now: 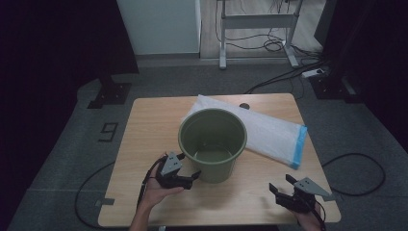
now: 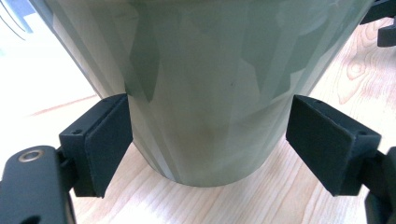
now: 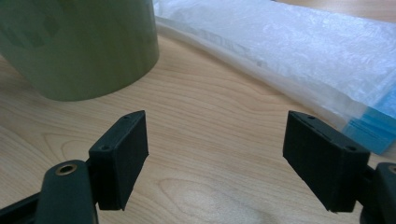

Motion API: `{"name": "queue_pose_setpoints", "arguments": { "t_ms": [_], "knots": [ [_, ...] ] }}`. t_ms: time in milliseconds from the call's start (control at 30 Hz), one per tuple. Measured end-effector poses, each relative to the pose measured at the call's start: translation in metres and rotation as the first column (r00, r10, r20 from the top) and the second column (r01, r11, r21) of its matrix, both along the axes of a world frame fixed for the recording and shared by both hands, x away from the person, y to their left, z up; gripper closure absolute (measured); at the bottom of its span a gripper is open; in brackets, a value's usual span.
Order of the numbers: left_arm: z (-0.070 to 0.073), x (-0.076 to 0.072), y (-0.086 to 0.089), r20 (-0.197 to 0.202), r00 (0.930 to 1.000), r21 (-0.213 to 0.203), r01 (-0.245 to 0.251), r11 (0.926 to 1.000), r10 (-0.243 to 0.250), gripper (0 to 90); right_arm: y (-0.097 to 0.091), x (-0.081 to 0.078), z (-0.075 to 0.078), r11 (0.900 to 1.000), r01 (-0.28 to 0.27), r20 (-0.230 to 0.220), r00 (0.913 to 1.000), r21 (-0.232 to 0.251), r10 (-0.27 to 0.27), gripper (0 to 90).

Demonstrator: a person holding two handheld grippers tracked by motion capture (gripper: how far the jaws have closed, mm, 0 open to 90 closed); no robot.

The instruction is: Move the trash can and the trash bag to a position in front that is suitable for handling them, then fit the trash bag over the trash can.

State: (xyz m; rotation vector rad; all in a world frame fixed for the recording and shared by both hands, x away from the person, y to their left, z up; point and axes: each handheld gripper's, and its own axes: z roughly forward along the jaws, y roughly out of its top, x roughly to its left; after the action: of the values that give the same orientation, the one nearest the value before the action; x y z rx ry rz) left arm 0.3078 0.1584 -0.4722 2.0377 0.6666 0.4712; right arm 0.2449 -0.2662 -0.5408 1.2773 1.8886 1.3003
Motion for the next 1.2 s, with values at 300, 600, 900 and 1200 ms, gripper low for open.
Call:
{"name": "queue_pose_setpoints", "arguments": {
  "t_ms": [300, 600, 900, 1200],
  "knots": [
    [-0.003, -0.020, 0.027, -0.040, 0.9920, 0.013, -0.119, 0.9928, 0.119, 14.1, -0.007, 0.000, 0.003, 0.9979, 0.054, 0.012, 0.9984, 0.036, -0.055, 20.0],
    [-0.031, -0.028, 0.052, -0.124, 0.9815, 0.043, -0.142, 0.9890, 0.146, 13.7, 0.016, 0.025, 0.010, 0.9923, 0.115, 0.017, 0.9932, -0.044, -0.115, 15.6],
    [-0.036, -0.022, 0.076, -0.142, 0.9797, 0.011, -0.142, 0.9899, 0.142, 13.5, 0.016, 0.074, 0.007, 0.9886, 0.101, -0.053, 0.9928, -0.111, -0.107, 20.2],
    [-0.043, -0.018, 0.093, -0.199, 0.9679, -0.065, -0.169, 0.9835, 0.153, 13.8, 0.043, 0.111, -0.001, 0.9697, 0.054, -0.113, 0.9902, -0.238, -0.082, 23.4]
  ]
}}
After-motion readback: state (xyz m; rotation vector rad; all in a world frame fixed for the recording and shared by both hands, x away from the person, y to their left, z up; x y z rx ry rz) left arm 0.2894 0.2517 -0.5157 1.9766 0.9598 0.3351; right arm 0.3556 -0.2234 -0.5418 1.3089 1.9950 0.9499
